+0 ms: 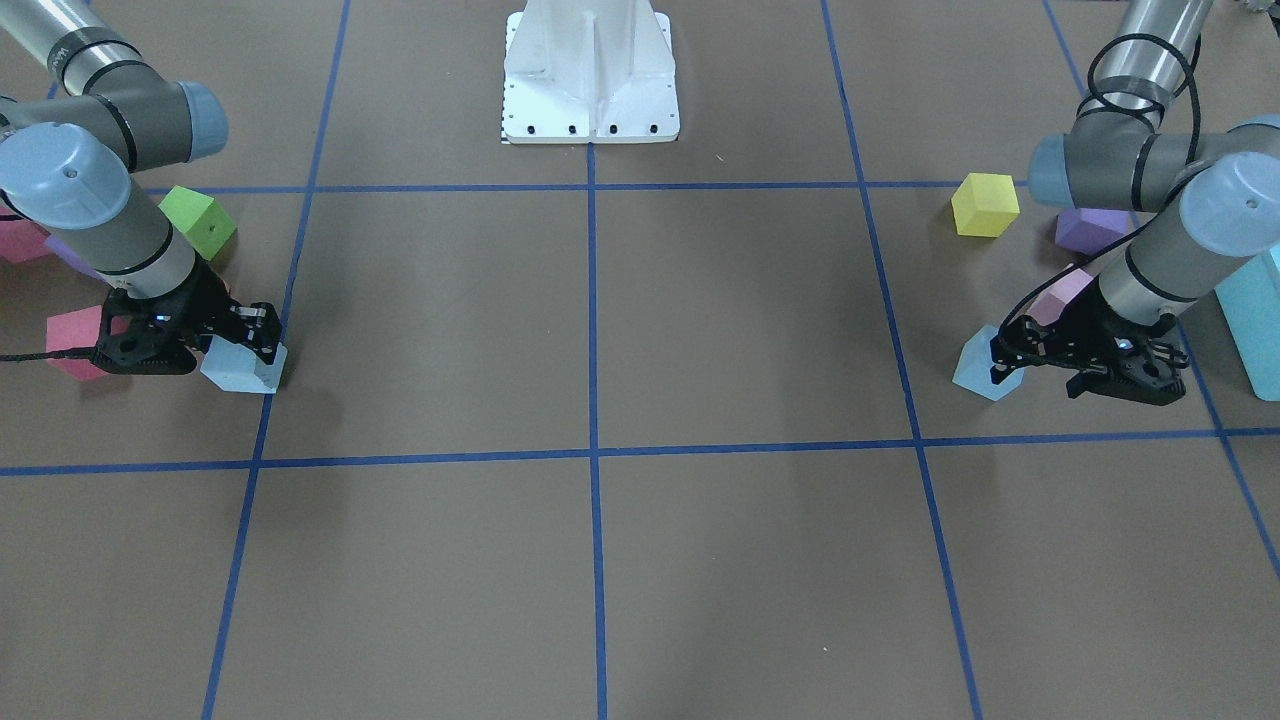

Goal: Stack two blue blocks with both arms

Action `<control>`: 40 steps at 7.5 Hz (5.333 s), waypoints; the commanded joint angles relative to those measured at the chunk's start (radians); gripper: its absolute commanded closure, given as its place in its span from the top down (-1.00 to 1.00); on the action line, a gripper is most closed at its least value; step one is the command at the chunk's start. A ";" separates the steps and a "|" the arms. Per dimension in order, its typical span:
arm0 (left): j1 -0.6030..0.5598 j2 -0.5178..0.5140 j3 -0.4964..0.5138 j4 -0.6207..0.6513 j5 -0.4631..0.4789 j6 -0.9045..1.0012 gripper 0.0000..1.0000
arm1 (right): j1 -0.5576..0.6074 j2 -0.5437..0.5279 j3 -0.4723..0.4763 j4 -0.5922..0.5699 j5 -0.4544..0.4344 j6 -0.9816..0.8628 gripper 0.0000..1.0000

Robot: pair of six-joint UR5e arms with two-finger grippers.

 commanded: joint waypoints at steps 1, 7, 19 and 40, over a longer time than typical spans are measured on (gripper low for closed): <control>0.039 0.007 -0.013 -0.028 0.069 0.023 0.98 | 0.002 0.024 0.063 -0.091 0.003 0.000 -0.02; 0.088 0.056 -0.063 -0.030 0.080 0.099 0.98 | -0.152 0.317 0.082 -0.357 -0.071 0.159 -0.02; 0.122 0.041 -0.042 -0.001 0.038 0.109 0.16 | -0.282 0.663 -0.229 -0.365 -0.175 0.371 -0.02; 0.254 -0.516 -0.147 0.607 0.094 -0.445 0.23 | -0.039 0.366 -0.081 -0.230 -0.042 0.001 1.00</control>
